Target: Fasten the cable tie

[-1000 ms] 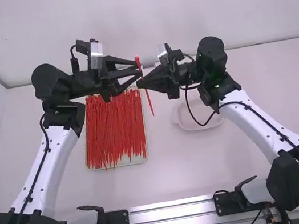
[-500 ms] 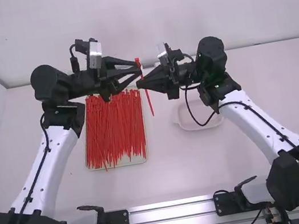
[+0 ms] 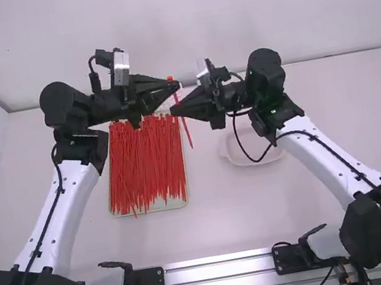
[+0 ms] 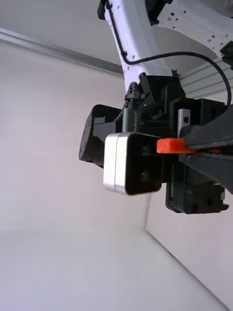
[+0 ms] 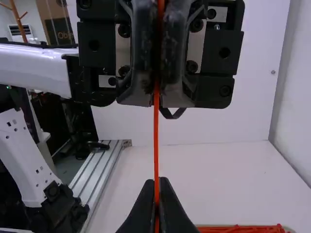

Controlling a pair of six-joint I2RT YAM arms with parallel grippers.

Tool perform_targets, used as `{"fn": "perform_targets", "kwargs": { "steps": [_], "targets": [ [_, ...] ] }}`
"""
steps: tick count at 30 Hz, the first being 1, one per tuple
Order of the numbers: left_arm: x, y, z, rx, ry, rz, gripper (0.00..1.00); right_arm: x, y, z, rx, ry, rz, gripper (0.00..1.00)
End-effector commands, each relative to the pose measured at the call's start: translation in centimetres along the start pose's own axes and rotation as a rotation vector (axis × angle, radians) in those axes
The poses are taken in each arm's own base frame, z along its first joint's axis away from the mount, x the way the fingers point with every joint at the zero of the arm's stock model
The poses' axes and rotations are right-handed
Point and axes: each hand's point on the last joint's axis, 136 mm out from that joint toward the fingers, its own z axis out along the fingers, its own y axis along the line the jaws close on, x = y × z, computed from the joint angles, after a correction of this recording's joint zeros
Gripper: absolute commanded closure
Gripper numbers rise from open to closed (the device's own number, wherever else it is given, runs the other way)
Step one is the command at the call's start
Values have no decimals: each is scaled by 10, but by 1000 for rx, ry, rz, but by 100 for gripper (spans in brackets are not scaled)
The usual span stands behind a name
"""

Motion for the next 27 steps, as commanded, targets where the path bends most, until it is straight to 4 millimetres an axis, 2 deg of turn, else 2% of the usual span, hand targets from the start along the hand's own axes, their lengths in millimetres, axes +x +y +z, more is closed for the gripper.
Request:
{"fn": "perform_targets", "kwargs": {
  "steps": [1, 4, 5, 6, 7, 8, 13, 17, 26, 27],
  "targets": [
    [-8, -1, 0, -4, -9, 24, 98, -1, 4, -1, -6, -1, -7, 100],
    [-9, -1, -1, -6, -12, 27, 98, -1, 4, -1, -5, 0, -6, 100],
    [-10, -2, -1, -5, -14, 32, 98, 0, 3, -1, -5, 1, -1, 91],
    [-10, -1, -1, -6, -14, 32, 98, 0, 3, -1, -5, 2, 1, 89],
    [-11, -3, -1, 0, -15, 44, 98, 2, 3, -1, -2, 7, 9, 73],
    [-12, -4, 0, 2, -18, 50, 98, 5, 2, -2, -2, 13, 2, 63],
    [-14, -4, -1, 1, -24, 67, 98, 22, 2, -2, -2, 52, -9, 49],
    [-25, -2, -6, -20, -36, 43, 98, 37, 4, -3, -6, 85, -11, 48],
    [-70, -25, -5, 9, -62, 91, 98, 60, 10, -5, -21, 136, -19, 50],
    [-74, -26, -5, 8, -66, 96, 98, 61, 10, -5, -22, 139, -19, 53]
  ]
}}
